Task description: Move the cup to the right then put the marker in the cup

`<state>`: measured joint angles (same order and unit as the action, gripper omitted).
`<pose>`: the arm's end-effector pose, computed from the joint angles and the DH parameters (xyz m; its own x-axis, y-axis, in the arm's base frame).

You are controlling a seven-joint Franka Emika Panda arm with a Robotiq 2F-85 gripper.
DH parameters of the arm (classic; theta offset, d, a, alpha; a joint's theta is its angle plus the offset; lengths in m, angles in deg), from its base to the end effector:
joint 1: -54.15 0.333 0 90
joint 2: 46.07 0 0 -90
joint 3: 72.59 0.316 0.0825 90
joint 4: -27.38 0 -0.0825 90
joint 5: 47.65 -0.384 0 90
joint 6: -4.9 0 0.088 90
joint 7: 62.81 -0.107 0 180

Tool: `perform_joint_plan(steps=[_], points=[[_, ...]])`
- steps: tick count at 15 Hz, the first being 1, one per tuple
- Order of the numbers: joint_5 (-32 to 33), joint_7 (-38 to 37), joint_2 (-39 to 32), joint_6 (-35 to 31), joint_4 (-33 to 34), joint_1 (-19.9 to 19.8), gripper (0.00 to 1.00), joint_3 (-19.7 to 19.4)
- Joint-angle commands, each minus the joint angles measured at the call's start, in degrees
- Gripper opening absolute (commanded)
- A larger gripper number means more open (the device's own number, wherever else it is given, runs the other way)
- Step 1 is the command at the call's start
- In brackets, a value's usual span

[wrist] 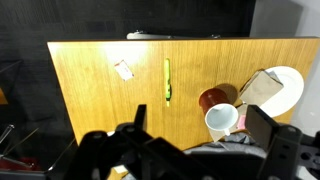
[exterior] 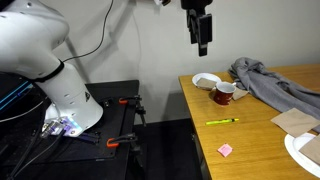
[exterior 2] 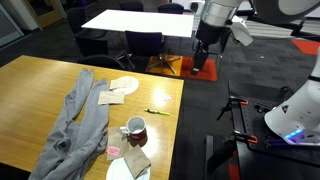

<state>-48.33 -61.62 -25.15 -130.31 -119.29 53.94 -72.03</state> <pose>0.4285 0.0028 0.4091 0.9862 0.0183 0.1644 0.0190 -0.9998 -0.0027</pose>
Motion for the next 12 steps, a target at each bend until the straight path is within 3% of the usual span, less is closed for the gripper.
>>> perform_joint_plan(steps=[1,12], points=[[-0.7,4.9,-8.5,-4.5,5.8,0.8,1.00,-1.7],[-7.3,10.6,-26.8,-8.1,20.2,1.3,1.00,-0.2]])
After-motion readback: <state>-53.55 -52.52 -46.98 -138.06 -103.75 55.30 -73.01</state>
